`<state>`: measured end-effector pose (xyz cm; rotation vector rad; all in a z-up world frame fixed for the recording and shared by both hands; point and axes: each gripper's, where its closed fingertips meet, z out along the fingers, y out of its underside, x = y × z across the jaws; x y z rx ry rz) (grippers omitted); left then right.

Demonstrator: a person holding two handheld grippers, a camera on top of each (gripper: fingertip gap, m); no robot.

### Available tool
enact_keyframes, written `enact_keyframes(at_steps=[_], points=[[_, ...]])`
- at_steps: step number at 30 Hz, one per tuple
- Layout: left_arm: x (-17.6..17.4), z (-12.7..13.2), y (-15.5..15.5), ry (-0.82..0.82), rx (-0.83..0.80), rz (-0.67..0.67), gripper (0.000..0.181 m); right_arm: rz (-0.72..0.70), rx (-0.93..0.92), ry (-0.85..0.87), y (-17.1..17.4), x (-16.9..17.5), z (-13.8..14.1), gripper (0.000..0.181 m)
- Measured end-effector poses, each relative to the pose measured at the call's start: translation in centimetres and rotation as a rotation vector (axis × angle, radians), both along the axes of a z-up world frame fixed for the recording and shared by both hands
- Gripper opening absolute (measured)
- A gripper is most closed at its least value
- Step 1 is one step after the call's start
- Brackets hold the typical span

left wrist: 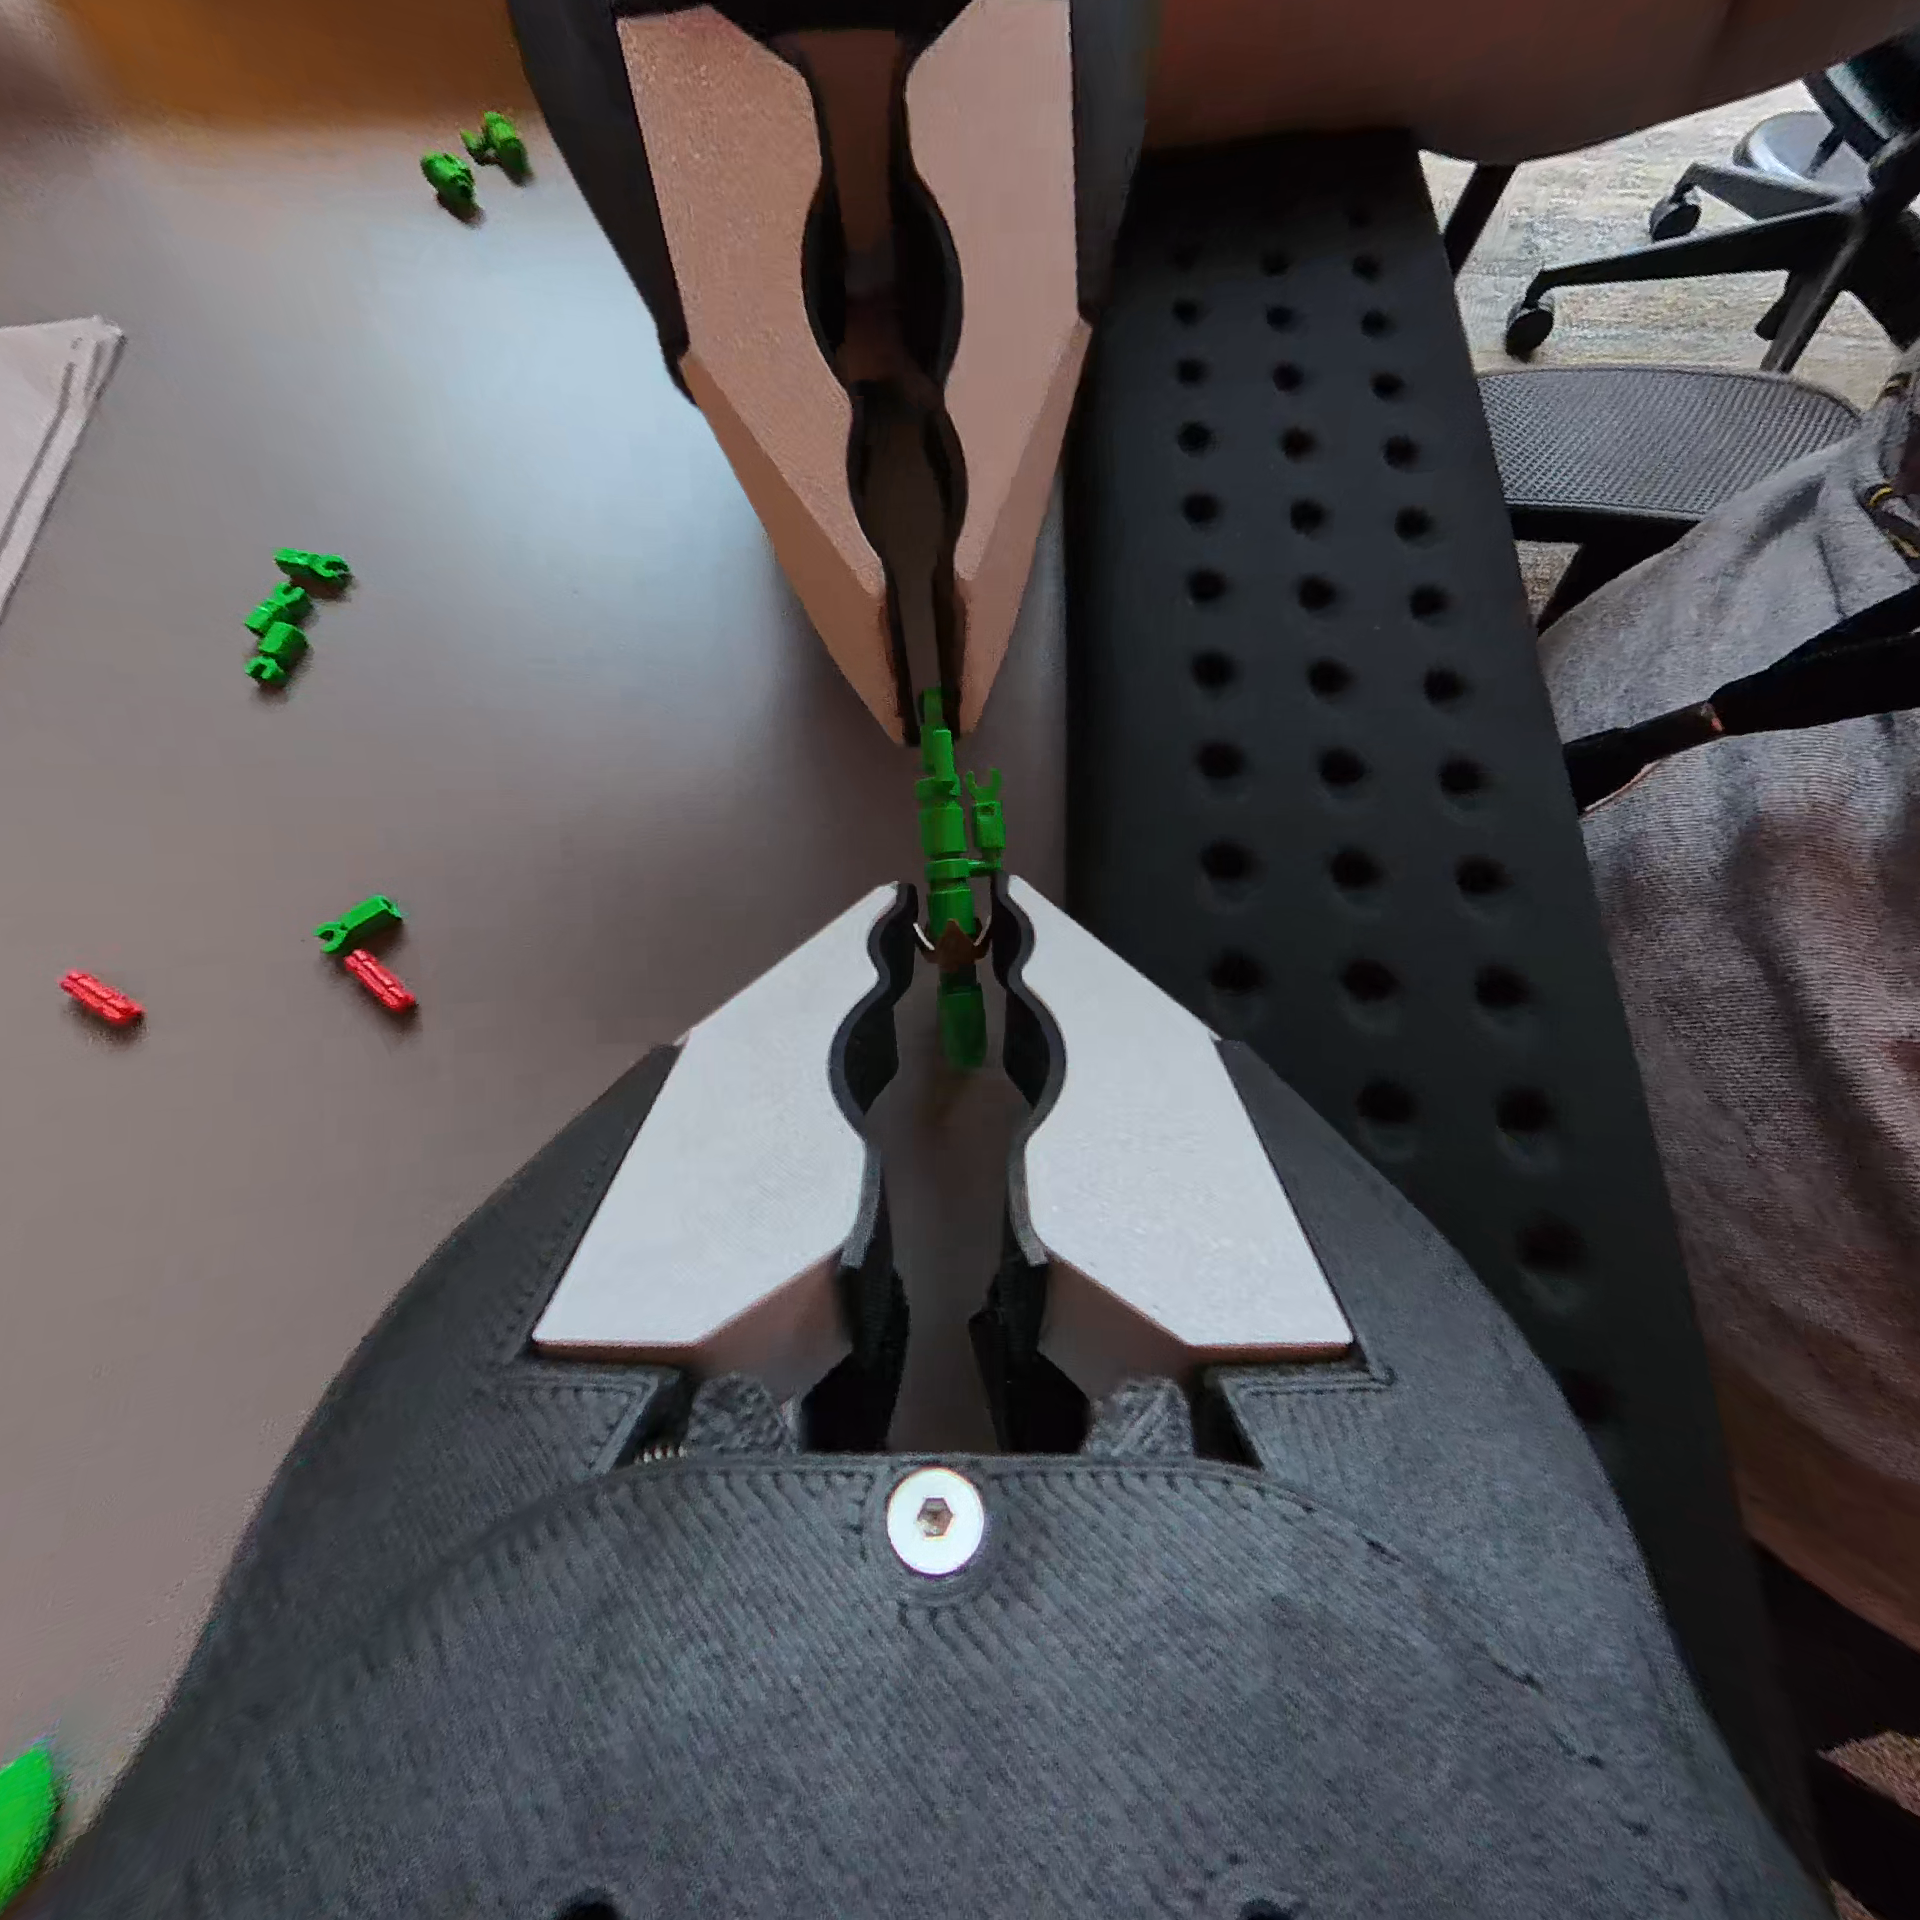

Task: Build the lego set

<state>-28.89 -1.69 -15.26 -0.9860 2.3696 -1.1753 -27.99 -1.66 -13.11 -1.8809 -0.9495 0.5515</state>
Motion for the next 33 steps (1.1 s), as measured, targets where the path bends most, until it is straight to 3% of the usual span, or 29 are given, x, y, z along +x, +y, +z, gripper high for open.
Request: enact_keyframes(at_steps=[8,33], points=[[0.1,-1.0,-0.2,0.032,0.03,-0.018,0.013,-0.02,0.034,-0.245,-0.3,0.4,-2.5,0.008],[0.3,-1.1,0.3,-0.009,0.093,0.01,0.014,-0.051,0.079,-0.301,-0.2,0.5,-2.8,0.004]])
